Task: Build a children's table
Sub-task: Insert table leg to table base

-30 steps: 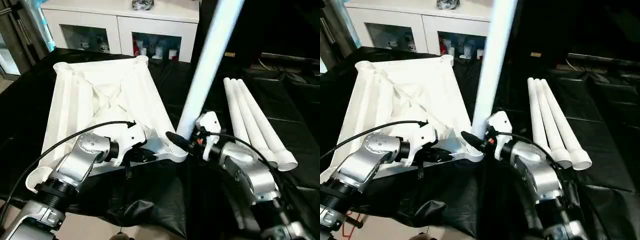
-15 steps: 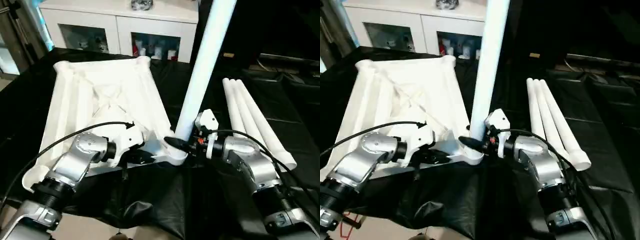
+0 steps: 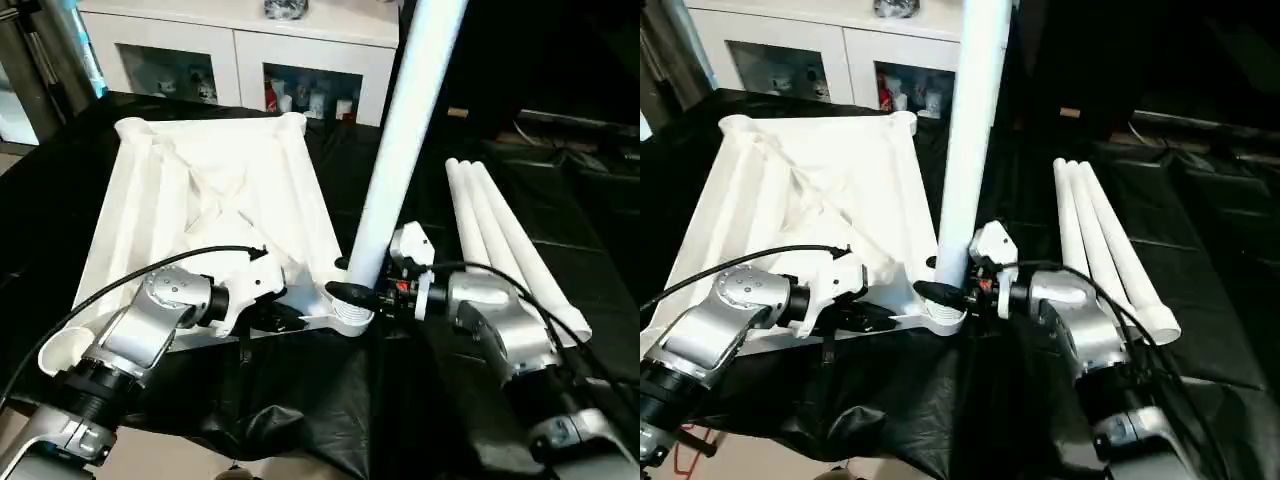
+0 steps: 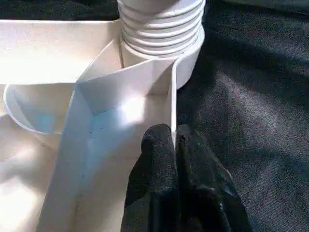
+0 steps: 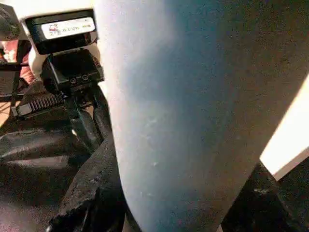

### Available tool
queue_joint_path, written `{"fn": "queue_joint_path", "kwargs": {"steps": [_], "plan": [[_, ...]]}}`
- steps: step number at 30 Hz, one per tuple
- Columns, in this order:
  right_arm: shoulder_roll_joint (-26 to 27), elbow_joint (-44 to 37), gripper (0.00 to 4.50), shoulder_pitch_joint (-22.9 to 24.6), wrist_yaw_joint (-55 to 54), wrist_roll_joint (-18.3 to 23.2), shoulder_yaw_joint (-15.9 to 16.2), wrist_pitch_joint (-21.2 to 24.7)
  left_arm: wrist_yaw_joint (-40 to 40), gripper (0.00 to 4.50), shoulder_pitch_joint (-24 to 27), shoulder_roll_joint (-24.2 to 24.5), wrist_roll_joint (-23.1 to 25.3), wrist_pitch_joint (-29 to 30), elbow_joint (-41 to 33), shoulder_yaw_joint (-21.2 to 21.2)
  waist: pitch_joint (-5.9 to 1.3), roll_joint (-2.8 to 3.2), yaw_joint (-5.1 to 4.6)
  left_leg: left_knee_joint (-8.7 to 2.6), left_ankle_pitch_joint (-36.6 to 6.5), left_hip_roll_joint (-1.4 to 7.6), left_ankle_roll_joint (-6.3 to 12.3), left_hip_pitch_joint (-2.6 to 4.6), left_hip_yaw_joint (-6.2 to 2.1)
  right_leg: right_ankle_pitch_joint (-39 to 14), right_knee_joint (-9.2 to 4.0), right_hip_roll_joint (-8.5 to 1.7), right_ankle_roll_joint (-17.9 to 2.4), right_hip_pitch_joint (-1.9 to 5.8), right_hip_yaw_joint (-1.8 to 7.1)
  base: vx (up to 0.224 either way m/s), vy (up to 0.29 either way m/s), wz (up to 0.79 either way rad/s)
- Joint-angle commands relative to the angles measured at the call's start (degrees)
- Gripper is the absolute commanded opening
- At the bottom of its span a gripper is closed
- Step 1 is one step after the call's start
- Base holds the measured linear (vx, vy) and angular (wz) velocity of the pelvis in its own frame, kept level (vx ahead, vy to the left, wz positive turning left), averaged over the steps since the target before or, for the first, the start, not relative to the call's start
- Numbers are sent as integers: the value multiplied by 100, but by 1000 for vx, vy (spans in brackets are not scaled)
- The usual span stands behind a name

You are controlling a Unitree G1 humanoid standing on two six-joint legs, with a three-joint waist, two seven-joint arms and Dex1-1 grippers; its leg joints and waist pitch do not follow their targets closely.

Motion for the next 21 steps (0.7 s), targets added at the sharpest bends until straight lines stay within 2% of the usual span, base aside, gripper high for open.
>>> {"fn": "queue_joint_path", "kwargs": {"steps": [1,2,4,7,8,9,13,17,18,20,21], "plan": [[54,275,191,309,121,-155,347,182,140,0,-154,-62,-84,-40,-327,183,-306,50,2,-433,-795,336,154,91,-73,-121,-419,-608,-1375,223,256,0,0,0],[62,282,191,328,117,-168,343,137,142,0,-137,-53,-89,-34,-336,185,-304,79,2,-434,-796,333,147,88,-76,-109,-418,-606,-1379,221,258,0,0,0],[57,276,191,342,126,-186,351,93,158,0,-130,-48,-92,-35,-336,180,-312,55,-2,-434,-763,329,149,83,-77,-8,-410,-597,-1381,234,255,0,0,0],[42,244,191,363,144,-226,369,47,180,0,-131,-52,-83,-33,-326,175,-312,51,-4,-431,-754,329,168,83,-76,29,-407,-597,-1388,232,254,0,0,0],[36,230,191,372,153,-247,380,23,194,0,-134,-57,-75,-35,-314,174,-312,92,2,-430,-765,328,156,84,-80,25,-407,-601,-1389,229,257,0,0,0],[32,216,191,381,160,-267,388,4,209,0,-136,-61,-67,-32,-307,173,-311,72,-5,-432,-789,330,149,86,-76,15,-414,-593,-1387,229,255,0,0,0],[101,381,191,333,-117,-351,297,-82,249,0,-150,-90,-61,8,-291,174,-303,67,-8,-443,-871,332,117,91,-78,-98,-423,-597,-1394,225,256,0,0,0],[248,849,191,128,-817,-572,153,-202,360,0,-191,-152,-40,90,-258,191,-272,60,-40,-470,-1119,328,25,93,-83,-588,-465,-601,-1352,202,260,0,0,0],[366,1212,191,-34,-1358,-703,25,-331,512,0,-256,-238,2,189,-182,203,-265,62,-80,-490,-1304,325,-84,93,-95,-977,-485,-609,-1298,193,259,0,0,0],[455,1422,191,-138,-1675,-729,-71,-345,663,0,-331,-322,60,273,-93,202,-260,67,-118,-503,-1323,322,-147,83,-105,-1094,-490,-610,-1260,189,257,0,0,0],[614,1722,191,-301,-2146,-714,-237,-280,970,0,-490,-502,185,421,88,191,-263,22,-146,-496,-1436,312,-181,102,-103,-1346,-522,-604,-1182,171,261,0,0,0]]}}
